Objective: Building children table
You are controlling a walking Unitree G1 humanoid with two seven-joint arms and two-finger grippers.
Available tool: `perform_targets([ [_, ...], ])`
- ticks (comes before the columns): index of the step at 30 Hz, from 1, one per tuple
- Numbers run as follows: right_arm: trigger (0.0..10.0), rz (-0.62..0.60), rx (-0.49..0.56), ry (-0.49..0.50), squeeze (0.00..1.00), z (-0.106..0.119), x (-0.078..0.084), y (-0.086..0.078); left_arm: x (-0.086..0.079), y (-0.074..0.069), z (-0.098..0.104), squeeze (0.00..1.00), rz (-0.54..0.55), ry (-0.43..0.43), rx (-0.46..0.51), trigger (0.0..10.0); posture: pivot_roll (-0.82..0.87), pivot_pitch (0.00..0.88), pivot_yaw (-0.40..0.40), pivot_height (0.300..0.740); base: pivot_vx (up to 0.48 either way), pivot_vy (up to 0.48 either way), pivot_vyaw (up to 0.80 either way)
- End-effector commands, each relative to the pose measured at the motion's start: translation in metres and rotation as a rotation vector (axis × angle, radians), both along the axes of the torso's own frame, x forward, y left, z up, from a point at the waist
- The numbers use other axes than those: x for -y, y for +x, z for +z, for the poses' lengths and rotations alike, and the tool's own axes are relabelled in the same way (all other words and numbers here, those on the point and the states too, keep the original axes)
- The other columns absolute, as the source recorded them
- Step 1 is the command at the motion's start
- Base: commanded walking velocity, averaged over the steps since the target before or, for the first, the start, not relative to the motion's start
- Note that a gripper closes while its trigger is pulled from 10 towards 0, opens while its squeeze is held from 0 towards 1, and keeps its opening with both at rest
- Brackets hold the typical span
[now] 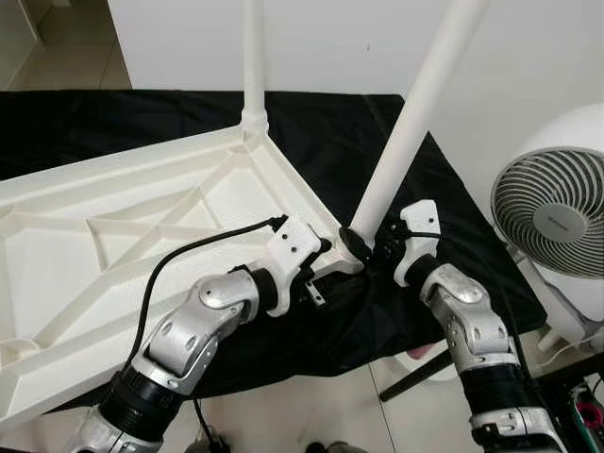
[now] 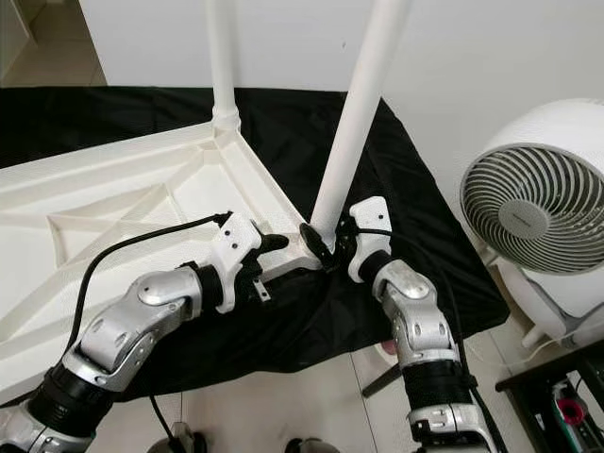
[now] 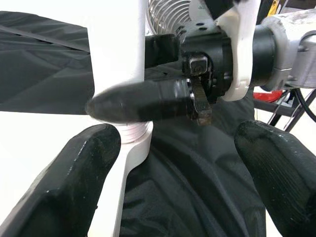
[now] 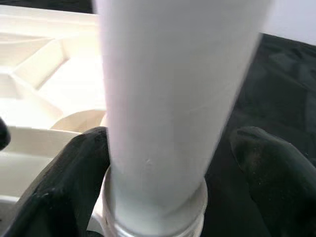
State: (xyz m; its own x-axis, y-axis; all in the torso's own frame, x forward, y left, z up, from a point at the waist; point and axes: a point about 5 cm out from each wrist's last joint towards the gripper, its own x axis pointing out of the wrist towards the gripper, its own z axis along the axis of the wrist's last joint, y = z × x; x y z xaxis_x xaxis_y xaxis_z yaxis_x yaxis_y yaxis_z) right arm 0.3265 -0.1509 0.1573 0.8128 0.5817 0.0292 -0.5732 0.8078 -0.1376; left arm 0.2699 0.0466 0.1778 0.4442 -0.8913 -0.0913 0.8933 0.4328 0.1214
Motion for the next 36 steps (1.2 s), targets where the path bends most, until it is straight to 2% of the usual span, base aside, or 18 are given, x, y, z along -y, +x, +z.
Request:
perform_targets([
  [1,10.0,0.033,0.005,-0.037,0.00,-0.003,0.000,0.001,0.003,-0.004,-0.001,0.00,-0.057,0.015,-0.004,10.0,0.07,0.073,-0.062,0.740,0.000,0.000,0.00],
  [9,10.0,0.131,-0.021,-0.058,0.00,-0.011,-0.004,0.011,0.003,-0.003,-0.001,0.00,-0.052,0.017,0.000,10.0,0.08,0.066,-0.063,0.740,0.000,0.000,0.00],
  [10,3.5,0.134,-0.025,-0.059,0.00,-0.012,-0.004,0.012,0.003,-0.003,0.000,0.00,-0.052,0.017,0.001,10.0,0.08,0.067,-0.065,0.740,0.000,0.000,0.00],
  [11,1.2,0.134,-0.020,-0.060,0.00,-0.012,-0.004,0.013,0.003,-0.003,0.000,0.00,-0.051,0.016,0.001,10.0,0.08,0.067,-0.065,0.740,0.000,0.000,0.00],
  [12,1.2,0.134,-0.020,-0.060,0.00,-0.012,-0.004,0.013,0.003,-0.003,0.000,0.00,-0.051,0.016,0.001,10.0,0.08,0.067,-0.065,0.740,0.000,0.000,0.00],
  [13,0.0,0.136,-0.024,-0.056,0.00,-0.013,-0.004,0.014,0.003,-0.004,0.000,0.00,-0.050,0.017,0.001,10.0,0.08,0.070,-0.066,0.740,0.000,0.000,0.00],
  [25,0.0,0.141,-0.036,-0.020,0.00,-0.022,-0.005,0.009,0.003,-0.006,-0.001,0.00,-0.045,0.010,-0.005,10.0,0.08,0.092,-0.071,0.740,0.000,0.000,0.00],
  [26,10.0,0.123,-0.046,-0.002,0.00,-0.024,-0.006,0.007,0.003,-0.006,-0.001,0.00,-0.046,0.009,-0.008,10.0,0.07,0.097,-0.067,0.740,0.000,0.000,0.00],
  [29,10.0,0.088,-0.053,0.024,0.00,-0.026,-0.008,0.004,0.004,-0.007,-0.002,0.00,-0.048,0.008,-0.013,10.0,0.06,0.102,-0.067,0.740,0.000,0.000,0.00],
  [31,10.0,0.029,-0.051,0.037,0.00,-0.026,-0.008,0.002,0.005,-0.007,-0.002,0.00,-0.052,0.007,-0.015,10.0,0.06,0.105,-0.068,0.740,0.000,0.000,0.00],
  [32,10.0,-0.053,-0.039,0.068,0.00,-0.024,-0.008,0.000,0.005,-0.007,-0.002,0.00,-0.053,0.007,-0.016,10.0,0.06,0.108,-0.067,0.740,0.000,0.000,0.00],
  [36,10.0,-0.124,-0.042,0.081,0.00,-0.024,-0.008,-0.001,0.005,-0.007,-0.002,0.00,-0.053,0.007,-0.016,10.0,0.06,0.109,-0.068,0.740,0.000,0.000,0.00],
])
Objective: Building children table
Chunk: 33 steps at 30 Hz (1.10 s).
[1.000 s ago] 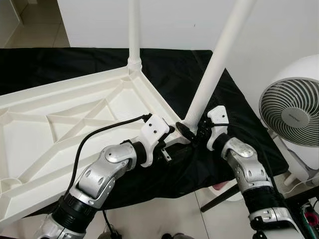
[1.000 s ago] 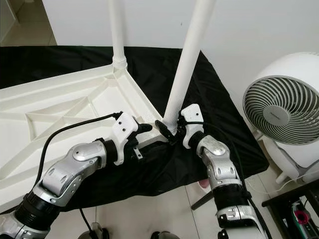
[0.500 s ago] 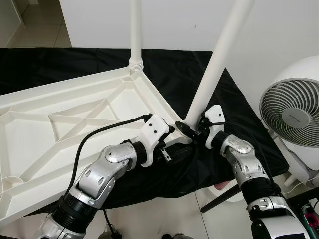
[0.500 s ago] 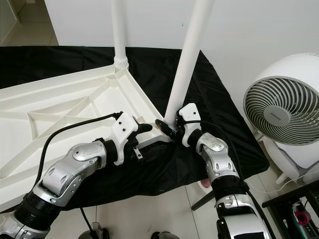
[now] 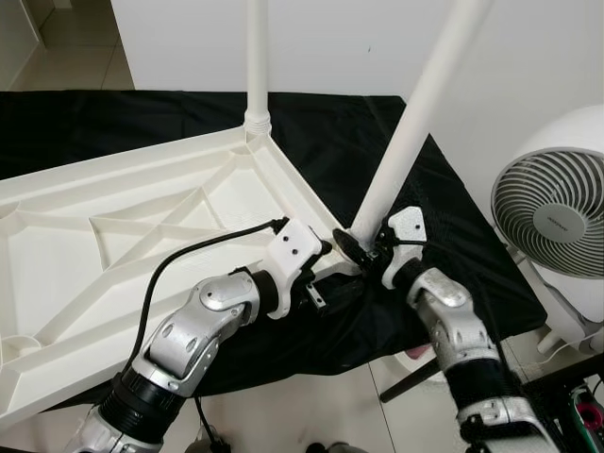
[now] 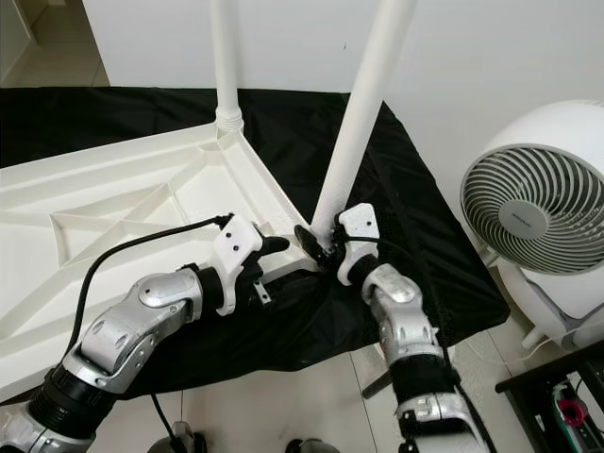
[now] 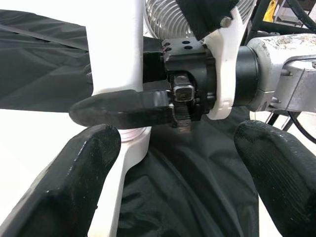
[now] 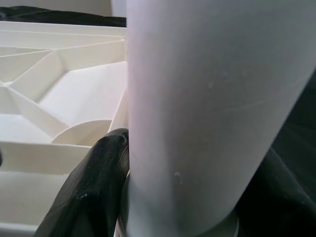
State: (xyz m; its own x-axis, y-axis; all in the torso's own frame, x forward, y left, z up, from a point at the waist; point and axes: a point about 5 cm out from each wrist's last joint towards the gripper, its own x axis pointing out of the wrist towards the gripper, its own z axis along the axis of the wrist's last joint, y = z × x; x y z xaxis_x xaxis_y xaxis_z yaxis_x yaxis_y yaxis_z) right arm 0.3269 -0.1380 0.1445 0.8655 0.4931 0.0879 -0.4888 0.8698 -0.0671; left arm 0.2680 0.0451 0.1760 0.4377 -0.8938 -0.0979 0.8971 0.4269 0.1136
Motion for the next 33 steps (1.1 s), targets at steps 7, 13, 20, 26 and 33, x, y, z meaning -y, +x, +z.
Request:
perform_targets([
  [7,10.0,-0.299,-0.098,0.080,0.00,-0.011,0.004,-0.013,0.002,-0.006,-0.001,0.00,-0.046,0.006,-0.011,10.0,0.06,0.110,-0.063,0.740,0.000,0.000,0.00],
  [13,10.0,-0.614,-0.114,0.114,0.00,-0.010,-0.008,-0.033,0.005,-0.005,-0.002,0.00,-0.064,0.010,-0.014,10.0,0.04,0.112,-0.049,0.740,0.000,0.000,0.00],
  [20,10.0,-0.575,-0.113,0.112,0.00,-0.007,-0.016,-0.035,0.006,-0.006,-0.002,0.00,-0.070,0.012,-0.014,10.0,0.04,0.113,-0.047,0.740,0.000,0.000,0.00],
  [26,10.0,-0.601,-0.125,0.119,0.60,-0.003,-0.011,-0.034,0.006,-0.006,-0.002,0.00,-0.069,0.011,-0.014,10.0,0.04,0.110,-0.052,0.740,0.000,0.000,0.00],
  [33,10.0,-0.417,-0.065,0.172,1.00,0.008,-0.013,-0.028,0.005,-0.005,-0.002,0.00,-0.064,0.011,-0.011,10.0,0.04,0.108,-0.056,0.740,0.000,0.000,0.00],
])
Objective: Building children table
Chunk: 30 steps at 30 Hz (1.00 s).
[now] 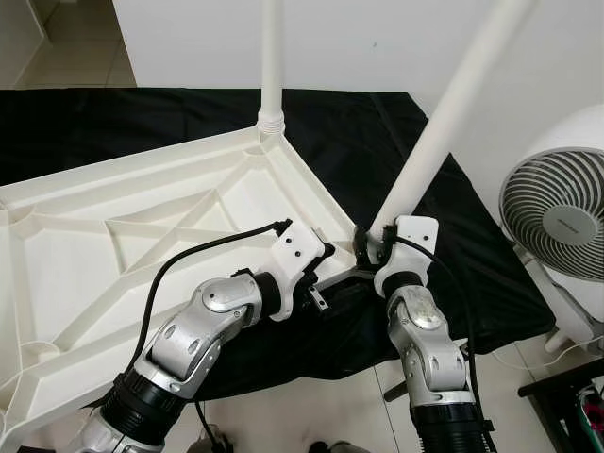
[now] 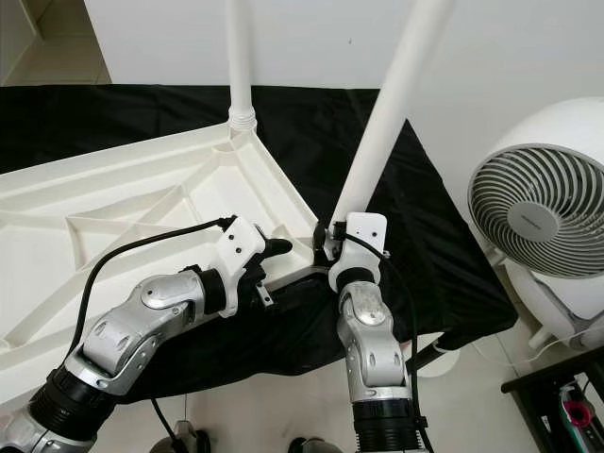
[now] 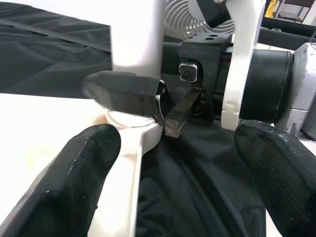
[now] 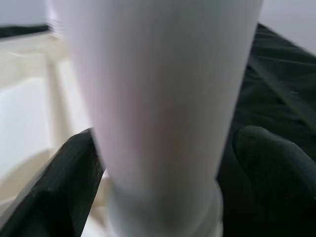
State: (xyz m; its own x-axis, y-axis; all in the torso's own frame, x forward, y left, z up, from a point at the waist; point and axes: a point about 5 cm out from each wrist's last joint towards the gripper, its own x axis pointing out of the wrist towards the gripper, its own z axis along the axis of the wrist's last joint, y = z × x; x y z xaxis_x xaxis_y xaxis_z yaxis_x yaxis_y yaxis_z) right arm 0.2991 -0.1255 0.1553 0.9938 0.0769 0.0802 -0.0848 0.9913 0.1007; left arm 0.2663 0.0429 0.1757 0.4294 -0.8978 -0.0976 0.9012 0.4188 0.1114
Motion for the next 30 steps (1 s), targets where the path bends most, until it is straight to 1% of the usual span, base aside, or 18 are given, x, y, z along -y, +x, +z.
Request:
perform_targets([
  [1,10.0,0.062,0.015,-0.001,1.00,0.001,0.003,0.002,0.003,-0.003,-0.002,0.00,-0.052,0.015,-0.010,10.0,0.05,0.108,-0.057,0.740,0.000,0.000,0.00],
  [4,10.0,0.074,0.017,-0.008,1.00,0.002,0.004,0.002,0.003,-0.003,-0.002,0.00,-0.050,0.016,-0.010,10.0,0.05,0.108,-0.057,0.740,0.000,0.000,0.00],
  [7,10.0,0.168,0.030,-0.020,1.00,0.005,0.009,0.006,0.001,-0.003,-0.003,0.00,-0.046,0.020,-0.011,10.0,0.05,0.107,-0.062,0.740,0.000,0.000,0.00],
  [8,10.0,0.244,0.050,-0.068,0.00,0.007,0.014,0.007,0.000,-0.003,-0.003,0.00,-0.043,0.022,-0.011,10.0,0.05,0.107,-0.064,0.740,0.000,0.000,0.00],
  [9,10.0,0.244,0.050,-0.068,0.00,0.007,0.014,0.007,0.000,-0.003,-0.003,0.00,-0.043,0.022,-0.011,10.0,0.05,0.107,-0.064,0.740,0.000,0.000,0.00],
  [10,10.0,0.390,0.059,-0.120,0.00,0.009,0.031,0.011,-0.002,-0.003,-0.003,0.00,-0.037,0.027,-0.008,10.0,0.06,0.104,-0.068,0.740,0.000,0.000,0.00],
  [11,10.0,0.390,0.059,-0.120,0.00,0.009,0.031,0.011,-0.002,-0.003,-0.003,0.00,-0.037,0.027,-0.008,10.0,0.06,0.104,-0.068,0.740,0.000,0.000,0.00],
  [12,10.0,0.437,0.062,-0.130,0.00,0.010,0.037,0.012,-0.002,-0.003,-0.003,0.00,-0.035,0.028,-0.007,10.0,0.06,0.104,-0.068,0.740,0.000,0.000,0.00],
  [13,10.0,0.457,0.068,-0.142,0.00,0.011,0.041,0.014,-0.003,-0.002,-0.003,0.00,-0.034,0.029,-0.006,10.0,0.06,0.103,-0.068,0.740,0.000,0.000,0.00],
  [14,10.0,0.464,0.072,-0.151,0.00,0.011,0.042,0.015,-0.003,-0.002,-0.003,0.00,-0.033,0.029,-0.006,10.0,0.06,0.103,-0.068,0.740,0.000,0.000,0.00],
  [17,10.0,0.546,0.054,-0.178,0.00,0.007,0.047,0.019,-0.001,-0.002,-0.002,0.00,-0.034,0.027,-0.003,10.0,0.07,0.099,-0.070,0.740,0.000,0.000,0.00],
  [18,10.0,0.546,0.054,-0.178,0.00,0.007,0.047,0.019,-0.001,-0.002,-0.002,0.00,-0.034,0.027,-0.003,10.0,0.07,0.099,-0.070,0.740,0.000,0.000,0.00],
  [20,9.9,0.596,0.038,-0.171,0.00,0.004,0.045,0.027,0.002,-0.004,-0.001,0.00,-0.044,0.021,0.000,10.0,0.07,0.090,-0.072,0.740,0.000,0.000,0.00],
  [22,9.9,0.608,0.043,-0.169,0.00,0.004,0.045,0.028,0.002,-0.004,-0.001,0.00,-0.044,0.021,0.001,10.0,0.07,0.088,-0.073,0.740,0.000,0.000,0.00],
  [23,1.2,0.611,0.039,-0.167,0.00,0.003,0.045,0.030,0.002,-0.004,-0.001,0.00,-0.043,0.020,0.001,10.0,0.07,0.088,-0.073,0.740,0.000,0.000,0.00],
  [24,1.2,0.612,0.036,-0.166,0.00,0.002,0.045,0.031,0.002,-0.004,-0.001,0.00,-0.042,0.020,0.001,10.0,0.07,0.088,-0.073,0.740,0.000,0.000,0.00],
  [25,0.0,0.619,0.029,-0.163,0.00,0.001,0.045,0.032,0.002,-0.004,-0.001,0.00,-0.042,0.019,0.000,10.0,0.08,0.087,-0.078,0.740,0.000,0.000,0.00],
  [30,0.0,0.662,0.025,-0.151,0.00,-0.003,0.044,0.033,0.003,-0.005,-0.002,0.00,-0.043,0.021,-0.001,10.0,0.09,0.083,-0.083,0.740,0.000,0.000,0.00],
])
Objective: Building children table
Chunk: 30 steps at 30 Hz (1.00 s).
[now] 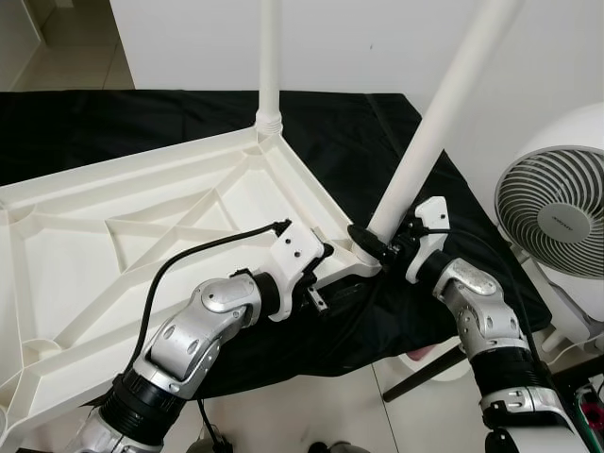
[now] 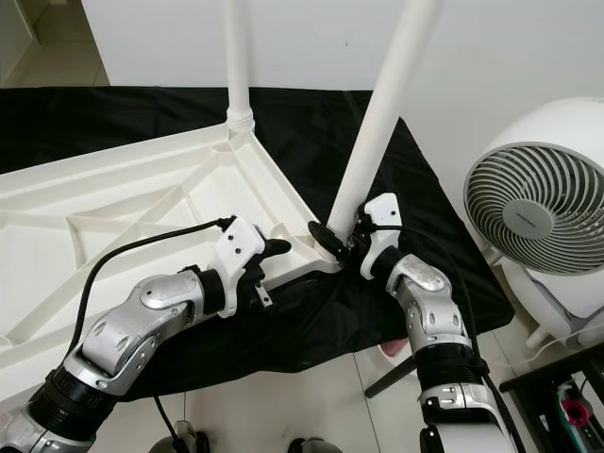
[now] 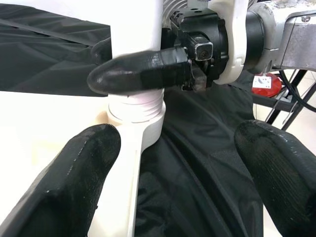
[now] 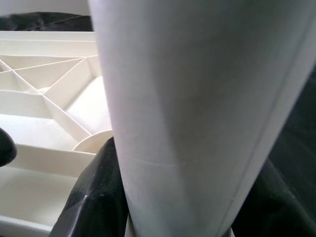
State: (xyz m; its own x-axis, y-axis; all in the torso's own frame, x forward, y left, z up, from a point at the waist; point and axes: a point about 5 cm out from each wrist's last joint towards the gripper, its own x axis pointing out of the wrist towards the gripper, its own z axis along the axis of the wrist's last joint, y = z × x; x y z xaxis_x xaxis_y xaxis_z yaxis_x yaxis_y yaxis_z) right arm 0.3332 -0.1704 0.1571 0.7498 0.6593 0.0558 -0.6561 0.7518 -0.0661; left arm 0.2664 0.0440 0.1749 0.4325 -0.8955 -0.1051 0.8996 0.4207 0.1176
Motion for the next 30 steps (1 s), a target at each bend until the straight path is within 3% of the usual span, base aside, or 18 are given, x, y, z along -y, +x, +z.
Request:
perform_targets([
  [1,0.0,0.041,-0.034,0.009,0.00,-0.007,-0.001,-0.001,0.005,-0.006,-0.001,0.00,-0.049,0.012,-0.003,10.0,0.09,0.078,-0.086,0.740,0.000,0.000,0.00],
  [9,0.0,0.052,-0.053,0.004,0.00,-0.017,-0.001,-0.002,0.006,-0.008,-0.003,0.00,-0.055,0.013,-0.004,10.0,0.09,0.068,-0.085,0.740,0.000,0.000,0.00],
  [10,3.5,0.000,-0.064,0.008,0.00,-0.019,0.000,0.000,0.006,-0.008,-0.003,0.00,-0.054,0.014,-0.005,10.0,0.09,0.068,-0.085,0.740,0.000,0.000,0.00],
  [12,3.5,0.000,-0.064,0.008,0.00,-0.019,0.000,0.000,0.006,-0.008,-0.003,0.00,-0.054,0.014,-0.005,10.0,0.09,0.068,-0.085,0.740,0.000,0.000,0.00],
  [13,10.0,-0.051,-0.075,0.015,0.00,-0.022,0.000,0.002,0.006,-0.008,-0.003,0.00,-0.052,0.015,-0.004,10.0,0.09,0.066,-0.084,0.740,0.000,0.000,0.00],
  [16,10.0,-0.108,-0.083,0.022,0.00,-0.026,-0.001,0.003,0.005,-0.007,-0.003,0.00,-0.048,0.017,-0.003,10.0,0.09,0.067,-0.086,0.740,0.000,0.000,0.00],
  [17,10.0,-0.176,-0.096,0.033,0.00,-0.029,-0.004,0.004,0.005,-0.007,-0.003,0.00,-0.046,0.017,-0.002,10.0,0.09,0.065,-0.085,0.740,0.000,0.000,0.00],
  [19,10.0,-0.176,-0.096,0.033,0.00,-0.029,-0.004,0.004,0.005,-0.007,-0.003,0.00,-0.046,0.017,-0.002,10.0,0.09,0.065,-0.085,0.740,0.000,0.000,0.00],
  [21,10.0,-0.299,-0.097,0.047,0.00,-0.032,-0.012,0.003,0.005,-0.007,-0.003,0.00,-0.047,0.017,-0.002,10.0,0.08,0.063,-0.083,0.740,0.000,0.000,0.00],
  [24,10.0,-0.328,-0.092,0.048,0.00,-0.032,-0.015,0.002,0.005,-0.007,-0.003,0.00,-0.048,0.017,-0.002,10.0,0.08,0.063,-0.083,0.740,0.000,0.000,0.00],
  [27,10.0,-0.435,-0.074,0.065,0.00,-0.029,-0.019,0.000,0.006,-0.008,-0.004,0.00,-0.052,0.016,-0.003,10.0,0.07,0.060,-0.081,0.740,0.000,0.000,0.00],
  [28,10.0,-0.527,-0.075,0.063,0.00,-0.029,-0.019,-0.001,0.007,-0.008,-0.004,0.00,-0.054,0.016,-0.004,10.0,0.07,0.060,-0.079,0.740,0.000,0.000,0.00],
  [29,10.0,-0.527,-0.075,0.063,0.00,-0.029,-0.019,-0.001,0.007,-0.008,-0.004,0.00,-0.054,0.016,-0.004,10.0,0.07,0.060,-0.079,0.740,0.000,0.000,0.00],
  [30,10.0,-0.612,-0.060,0.059,0.00,-0.028,-0.019,-0.003,0.007,-0.008,-0.004,0.00,-0.056,0.017,-0.005,10.0,0.07,0.058,-0.079,0.740,0.000,0.000,0.00],
])
